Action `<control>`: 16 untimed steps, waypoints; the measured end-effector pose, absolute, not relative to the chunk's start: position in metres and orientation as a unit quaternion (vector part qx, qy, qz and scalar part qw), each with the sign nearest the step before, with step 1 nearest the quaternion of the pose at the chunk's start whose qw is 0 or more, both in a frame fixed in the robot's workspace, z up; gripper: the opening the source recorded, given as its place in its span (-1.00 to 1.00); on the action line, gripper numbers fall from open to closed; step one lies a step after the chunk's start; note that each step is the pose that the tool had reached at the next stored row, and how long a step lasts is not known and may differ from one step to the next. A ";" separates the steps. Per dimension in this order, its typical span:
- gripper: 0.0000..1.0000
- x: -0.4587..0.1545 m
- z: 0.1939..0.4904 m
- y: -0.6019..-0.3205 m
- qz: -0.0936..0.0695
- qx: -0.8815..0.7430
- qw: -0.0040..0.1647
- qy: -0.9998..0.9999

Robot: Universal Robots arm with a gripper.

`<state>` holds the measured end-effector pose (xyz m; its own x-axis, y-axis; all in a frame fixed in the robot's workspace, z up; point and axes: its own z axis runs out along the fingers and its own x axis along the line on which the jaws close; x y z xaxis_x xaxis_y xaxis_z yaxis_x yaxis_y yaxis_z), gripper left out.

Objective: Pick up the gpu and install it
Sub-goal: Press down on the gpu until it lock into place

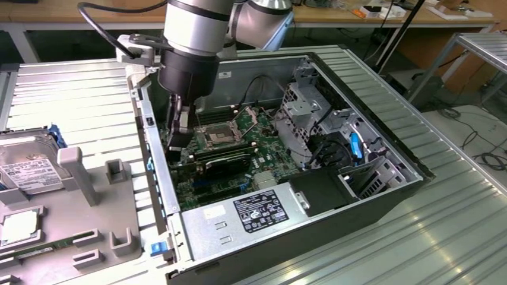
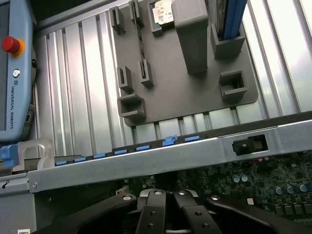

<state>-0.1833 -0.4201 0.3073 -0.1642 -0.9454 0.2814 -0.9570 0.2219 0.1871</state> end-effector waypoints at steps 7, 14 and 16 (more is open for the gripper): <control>-0.79 -0.186 0.307 -0.421 -0.009 0.629 0.146 -0.763; -0.79 -0.187 0.303 -0.423 -0.009 0.629 0.146 -0.763; -0.79 -0.187 0.302 -0.423 -0.009 0.629 0.146 -0.763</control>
<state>-0.1869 -0.4228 0.3018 -0.1654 -0.9631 0.2121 -0.9580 0.2081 0.1976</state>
